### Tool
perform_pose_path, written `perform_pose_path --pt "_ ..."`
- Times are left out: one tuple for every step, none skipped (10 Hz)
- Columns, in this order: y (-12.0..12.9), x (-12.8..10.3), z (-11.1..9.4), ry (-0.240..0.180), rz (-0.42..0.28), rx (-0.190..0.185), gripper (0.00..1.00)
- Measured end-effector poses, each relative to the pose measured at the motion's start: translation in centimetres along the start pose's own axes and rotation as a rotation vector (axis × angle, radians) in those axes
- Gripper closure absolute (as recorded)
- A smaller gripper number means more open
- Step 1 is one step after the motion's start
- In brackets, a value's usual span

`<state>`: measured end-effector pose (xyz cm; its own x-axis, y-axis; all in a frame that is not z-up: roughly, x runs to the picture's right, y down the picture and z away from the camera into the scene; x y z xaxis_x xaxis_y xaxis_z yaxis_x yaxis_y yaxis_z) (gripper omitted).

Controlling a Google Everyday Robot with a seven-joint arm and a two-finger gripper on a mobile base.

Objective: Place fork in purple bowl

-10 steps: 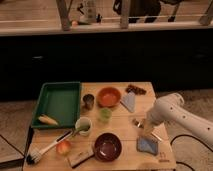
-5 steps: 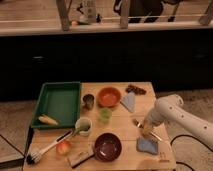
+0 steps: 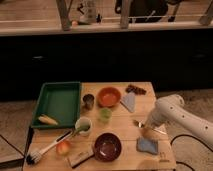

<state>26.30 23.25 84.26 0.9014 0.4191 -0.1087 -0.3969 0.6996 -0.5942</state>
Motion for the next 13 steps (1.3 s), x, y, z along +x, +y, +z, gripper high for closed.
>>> perform_pose_path --pt "-0.1 0.1 0.3 -0.004 -0.009 -0.004 1.00" --pt "-0.1 0.0 0.2 -0.004 -0.010 -0.007 1.00" --pt "0.1 0.1 0.1 0.001 -0.016 -0.009 1.00" --pt "0.2 0.1 0.1 0.003 -0.016 -0.012 1.00" --pt "0.2 0.1 0.1 0.002 -0.015 -0.012 1.00" --pt "0.2 0.2 0.1 0.002 -0.014 -0.012 1.00" --pt "0.2 0.2 0.1 0.002 -0.014 -0.012 1.00" --pt "0.2 0.2 0.1 0.002 -0.014 -0.012 1.00" --pt "0.3 0.2 -0.1 0.003 -0.021 -0.011 1.00" --pt "0.7 0.1 -0.6 0.006 -0.056 -0.006 1.00" --pt "0.8 -0.7 -1.6 0.001 -0.103 0.010 1.00" --pt "1.1 -2.1 -3.5 -0.009 -0.172 0.030 1.00" --pt "1.3 -2.7 -4.8 -0.012 -0.209 0.042 1.00"
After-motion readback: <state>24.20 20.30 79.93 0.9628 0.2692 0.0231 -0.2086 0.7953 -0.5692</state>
